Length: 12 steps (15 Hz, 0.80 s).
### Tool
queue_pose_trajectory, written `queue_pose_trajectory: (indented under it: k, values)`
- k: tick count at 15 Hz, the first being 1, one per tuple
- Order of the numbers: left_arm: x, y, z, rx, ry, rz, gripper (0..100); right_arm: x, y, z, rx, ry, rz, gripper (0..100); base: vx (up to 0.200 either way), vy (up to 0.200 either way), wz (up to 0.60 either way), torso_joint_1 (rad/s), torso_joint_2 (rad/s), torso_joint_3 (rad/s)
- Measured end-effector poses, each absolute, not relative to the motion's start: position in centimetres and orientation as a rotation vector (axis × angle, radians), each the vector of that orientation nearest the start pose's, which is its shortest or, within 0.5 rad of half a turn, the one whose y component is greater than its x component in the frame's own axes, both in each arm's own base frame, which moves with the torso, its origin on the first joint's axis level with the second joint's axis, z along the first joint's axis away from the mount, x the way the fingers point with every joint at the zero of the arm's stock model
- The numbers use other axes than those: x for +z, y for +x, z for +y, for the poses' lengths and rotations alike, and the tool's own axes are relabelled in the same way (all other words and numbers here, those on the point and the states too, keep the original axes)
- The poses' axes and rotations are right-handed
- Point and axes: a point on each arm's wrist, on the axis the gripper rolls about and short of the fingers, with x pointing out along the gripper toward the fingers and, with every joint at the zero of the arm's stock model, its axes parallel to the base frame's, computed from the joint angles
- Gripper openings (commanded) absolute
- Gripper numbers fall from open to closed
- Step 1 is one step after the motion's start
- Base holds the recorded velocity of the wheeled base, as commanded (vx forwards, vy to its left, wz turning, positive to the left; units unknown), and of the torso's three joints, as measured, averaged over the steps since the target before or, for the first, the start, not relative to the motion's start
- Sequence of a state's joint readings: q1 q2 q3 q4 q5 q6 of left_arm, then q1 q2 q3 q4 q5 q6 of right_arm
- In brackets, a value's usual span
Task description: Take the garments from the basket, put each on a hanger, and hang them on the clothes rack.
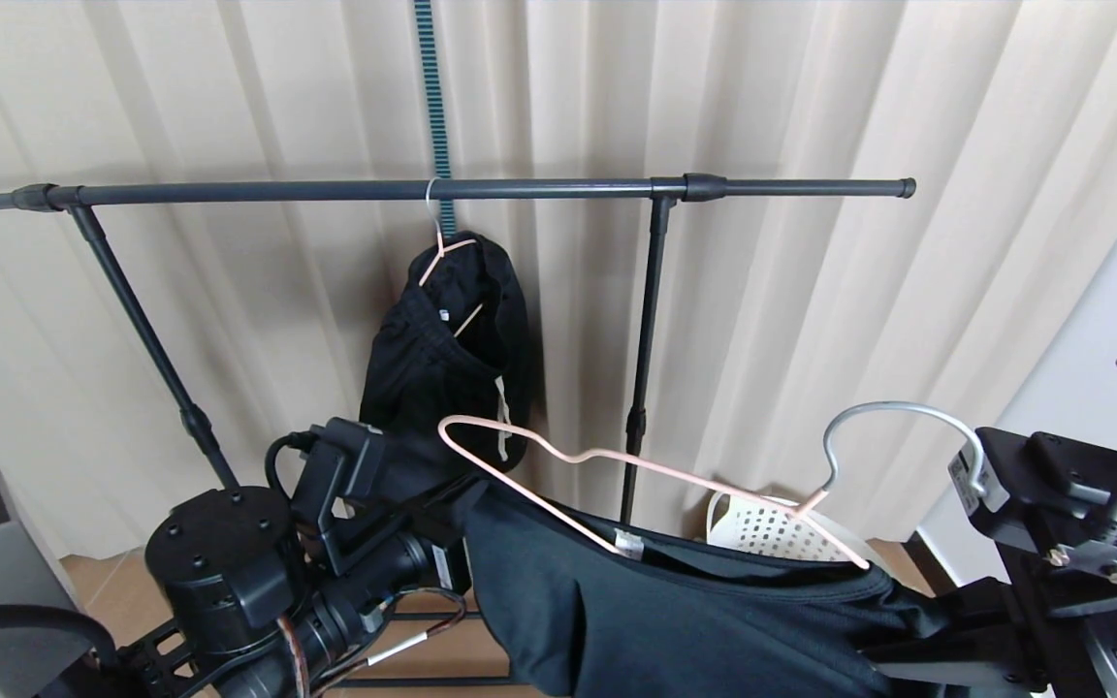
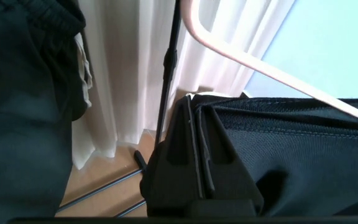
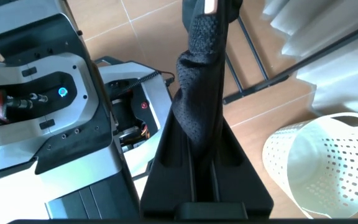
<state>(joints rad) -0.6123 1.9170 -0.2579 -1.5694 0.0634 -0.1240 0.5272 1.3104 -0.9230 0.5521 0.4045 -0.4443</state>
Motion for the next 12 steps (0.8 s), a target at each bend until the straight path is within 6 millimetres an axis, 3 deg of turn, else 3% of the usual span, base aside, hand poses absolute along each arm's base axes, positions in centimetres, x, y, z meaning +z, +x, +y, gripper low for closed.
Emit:
queue_pose_trajectory:
  k: [12]
  values:
    - [9.5,23.0,-13.7,-0.499,-0.101,0.100,0,19.8,13.6,8.9,1.057,-0.497,0.838,0,0.000,0.000,0.00,0.000,0.00,0.000]
